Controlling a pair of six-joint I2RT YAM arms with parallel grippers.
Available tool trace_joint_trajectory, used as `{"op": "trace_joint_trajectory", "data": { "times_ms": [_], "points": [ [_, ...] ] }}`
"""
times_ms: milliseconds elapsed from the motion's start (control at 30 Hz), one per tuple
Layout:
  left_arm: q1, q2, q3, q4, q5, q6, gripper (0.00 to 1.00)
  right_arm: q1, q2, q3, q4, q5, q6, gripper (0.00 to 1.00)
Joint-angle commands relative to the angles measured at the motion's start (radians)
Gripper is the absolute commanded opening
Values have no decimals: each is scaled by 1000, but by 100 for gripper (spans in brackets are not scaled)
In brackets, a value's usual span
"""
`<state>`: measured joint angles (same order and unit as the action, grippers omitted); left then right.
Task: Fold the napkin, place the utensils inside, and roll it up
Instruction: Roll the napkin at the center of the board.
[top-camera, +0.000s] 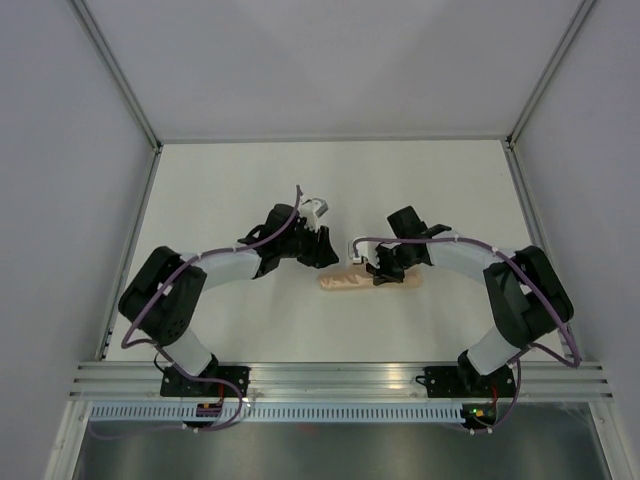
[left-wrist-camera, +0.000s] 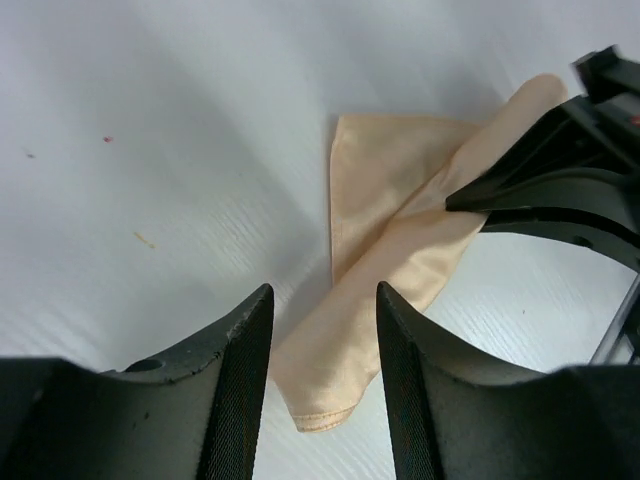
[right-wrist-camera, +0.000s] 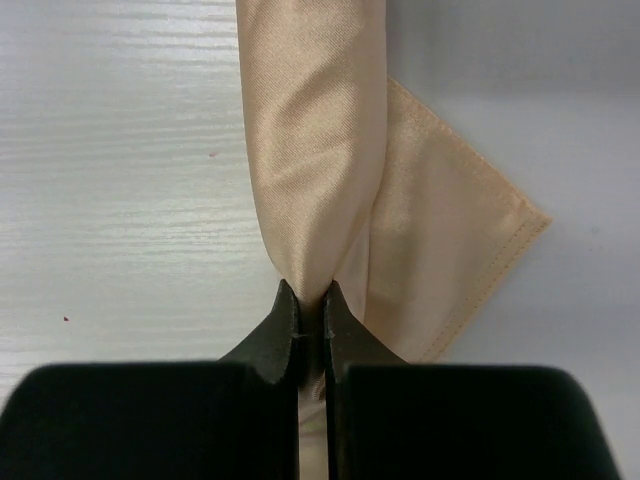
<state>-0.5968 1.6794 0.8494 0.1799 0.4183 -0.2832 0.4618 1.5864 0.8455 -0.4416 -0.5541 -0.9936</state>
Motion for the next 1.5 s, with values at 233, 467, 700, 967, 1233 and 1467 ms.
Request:
{"op": "trace_joint_trajectory", "data": {
  "times_ms": [233,467,700,967,1233,1467],
  "points": [
    [-216,-345,-340,423,-511,240,55,-38,303,233,-370,-153,-132,0],
    [-443,-241,-331,483,-691,507,61,-49,400,323,-463,-164,-154,1],
    [-540,-57,-239,501,-682,748,64,-54,445,349,-488,-158,-151,0],
    [-566,69,-147,486,-629,869,68,-57,463,363,-491,-147,-143,1],
    [-566,126,-93,423,-552,882,63,-60,481,385,-506,-150,-142,0],
    [-548,148,-62,310,-501,825,50,-63,498,403,-523,-152,-146,1]
  ]
}}
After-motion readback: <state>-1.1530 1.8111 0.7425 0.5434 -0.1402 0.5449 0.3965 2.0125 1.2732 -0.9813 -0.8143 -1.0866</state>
